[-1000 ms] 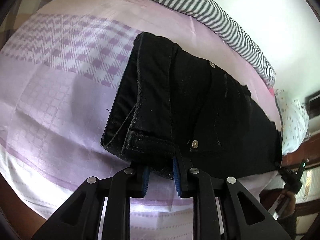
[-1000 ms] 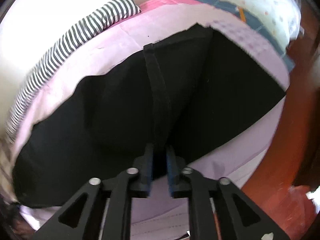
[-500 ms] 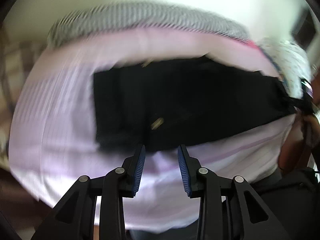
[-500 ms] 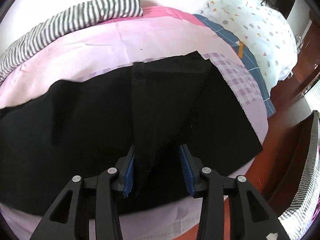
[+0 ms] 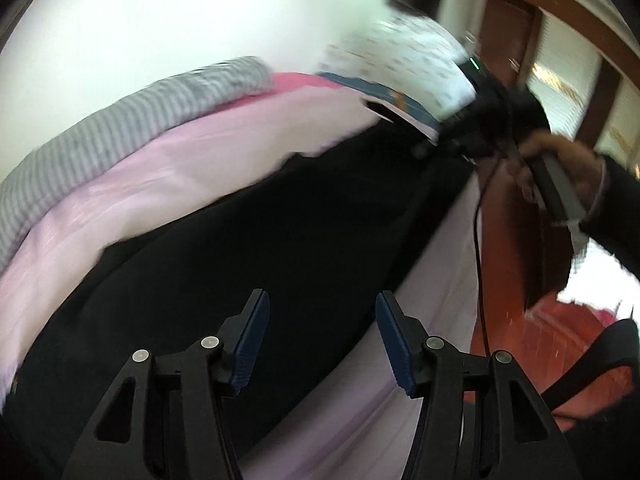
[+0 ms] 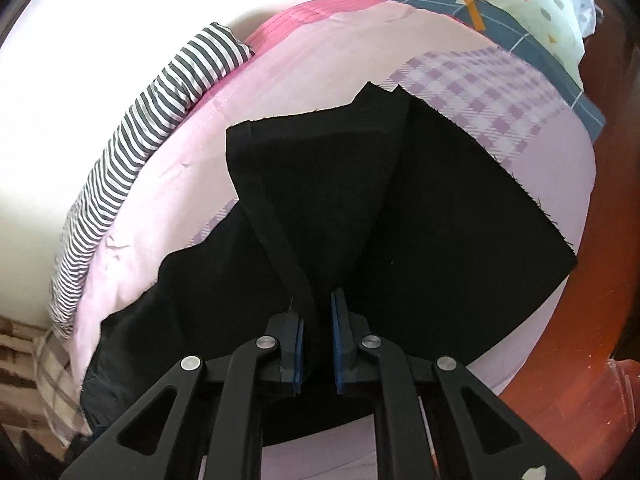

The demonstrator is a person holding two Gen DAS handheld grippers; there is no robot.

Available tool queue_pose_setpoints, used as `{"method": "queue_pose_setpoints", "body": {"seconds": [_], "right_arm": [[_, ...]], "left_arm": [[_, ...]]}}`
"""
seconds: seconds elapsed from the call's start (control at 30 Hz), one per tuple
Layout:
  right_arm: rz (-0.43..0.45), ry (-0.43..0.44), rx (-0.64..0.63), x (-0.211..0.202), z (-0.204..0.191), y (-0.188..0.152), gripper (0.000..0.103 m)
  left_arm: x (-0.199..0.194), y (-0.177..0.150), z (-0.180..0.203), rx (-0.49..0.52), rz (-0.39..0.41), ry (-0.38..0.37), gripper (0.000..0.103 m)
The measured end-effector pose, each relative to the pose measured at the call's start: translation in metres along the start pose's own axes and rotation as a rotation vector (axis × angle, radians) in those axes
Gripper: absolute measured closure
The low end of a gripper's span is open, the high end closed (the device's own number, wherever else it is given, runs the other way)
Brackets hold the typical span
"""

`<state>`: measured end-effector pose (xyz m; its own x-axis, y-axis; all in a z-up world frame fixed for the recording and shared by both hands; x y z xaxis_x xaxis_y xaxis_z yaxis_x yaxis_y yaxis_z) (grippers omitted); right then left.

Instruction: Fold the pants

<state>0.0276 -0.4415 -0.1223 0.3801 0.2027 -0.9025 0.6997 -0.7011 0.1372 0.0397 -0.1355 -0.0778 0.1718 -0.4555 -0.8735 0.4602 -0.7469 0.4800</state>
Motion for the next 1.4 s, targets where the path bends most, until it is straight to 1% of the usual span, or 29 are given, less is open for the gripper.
{"method": "queue_pose_setpoints", "body": {"seconds": [0.1, 0.17, 0.2, 0.27, 0.33, 0.37, 0.4, 0.43, 0.5, 0.57, 0.7, 0.77, 0.87, 1.0, 1.07, 1.1, 1.2, 1.3, 1.37, 1.4], "right_arm": [[-0.002, 0.014, 0.006, -0.001, 0.001, -0.002, 0.094], [-0.004, 0.026, 0.016, -0.001, 0.002, -0.001, 0.094], [-0.006, 0.041, 0.024, -0.002, 0.004, -0.002, 0.094], [-0.003, 0.076, 0.047, -0.004, 0.008, -0.001, 0.094], [-0.003, 0.086, 0.049, -0.005, 0.01, -0.002, 0.094], [-0.002, 0.095, 0.052, -0.006, 0.012, -0.003, 0.094], [-0.001, 0.104, 0.056, -0.007, 0.013, -0.004, 0.094], [0.001, 0.11, 0.06, -0.008, 0.016, -0.005, 0.094], [-0.006, 0.103, 0.06, -0.005, 0.02, -0.008, 0.093], [-0.012, 0.064, 0.075, 0.0, 0.026, -0.009, 0.089], [0.022, -0.005, 0.094, 0.001, 0.04, 0.001, 0.087], [0.037, 0.008, 0.105, -0.001, 0.044, 0.012, 0.087], [0.049, -0.001, 0.124, -0.004, 0.051, 0.025, 0.087], [0.065, 0.029, 0.189, -0.01, 0.066, 0.036, 0.087], [0.086, 0.042, 0.191, -0.019, 0.075, 0.039, 0.092], [0.093, 0.051, 0.181, -0.023, 0.076, 0.039, 0.098], [0.135, 0.041, 0.132, -0.043, 0.069, 0.031, 0.1], [0.19, -0.048, 0.073, -0.059, 0.065, 0.025, 0.1], [0.186, -0.104, 0.055, -0.053, 0.071, 0.023, 0.1], [0.172, -0.115, 0.065, -0.045, 0.076, 0.023, 0.1]], "left_arm": [[0.035, 0.02, 0.026, 0.06, -0.028, 0.011, 0.047], [0.056, 0.033, 0.038, 0.088, -0.034, 0.043, 0.047], [0.06, 0.033, 0.043, 0.095, -0.036, 0.05, 0.047], [0.07, 0.036, 0.048, 0.097, -0.049, 0.023, 0.047], [0.081, 0.039, 0.05, 0.093, -0.07, 0.041, 0.048], [0.085, 0.04, 0.051, 0.096, -0.074, 0.054, 0.052], [0.088, 0.041, 0.052, 0.098, -0.067, 0.066, 0.07], [0.093, 0.043, 0.05, 0.1, -0.08, 0.078, 0.085], [0.099, 0.045, 0.048, 0.096, -0.099, 0.093, 0.095], [0.102, 0.044, 0.048, 0.094, -0.103, 0.094, 0.096], [0.101, 0.041, 0.048, 0.115, -0.098, 0.11, 0.096], [0.102, 0.041, 0.047, 0.108, -0.103, 0.106, 0.096], [0.102, 0.04, 0.049, 0.113, -0.107, 0.113, 0.096], [0.101, 0.039, 0.051, 0.116, -0.109, 0.121, 0.096], [0.101, 0.039, 0.051, 0.116, -0.108, 0.121, 0.096], [0.101, 0.039, 0.052, 0.118, -0.107, 0.123, 0.096], [0.095, 0.041, 0.055, 0.13, -0.087, 0.124, 0.096], [0.087, 0.042, 0.062, 0.157, -0.065, 0.094, 0.096], [0.089, 0.041, 0.068, 0.188, -0.076, 0.102, 0.096], [0.093, 0.039, 0.07, 0.203, -0.089, 0.107, 0.096]]}}
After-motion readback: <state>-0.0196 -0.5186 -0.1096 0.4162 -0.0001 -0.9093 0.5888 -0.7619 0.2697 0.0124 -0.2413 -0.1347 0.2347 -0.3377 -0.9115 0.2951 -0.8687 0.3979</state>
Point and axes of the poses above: each gripper's, at about its wrist camera, not at the fingertips, and x roughly the way its jaws point, z to its right, y to its top, the point moved 6 cm from there along x, roughly the way its jaws point, and after that the axes turned 11 degrees about -z, right-handed, at the moved point
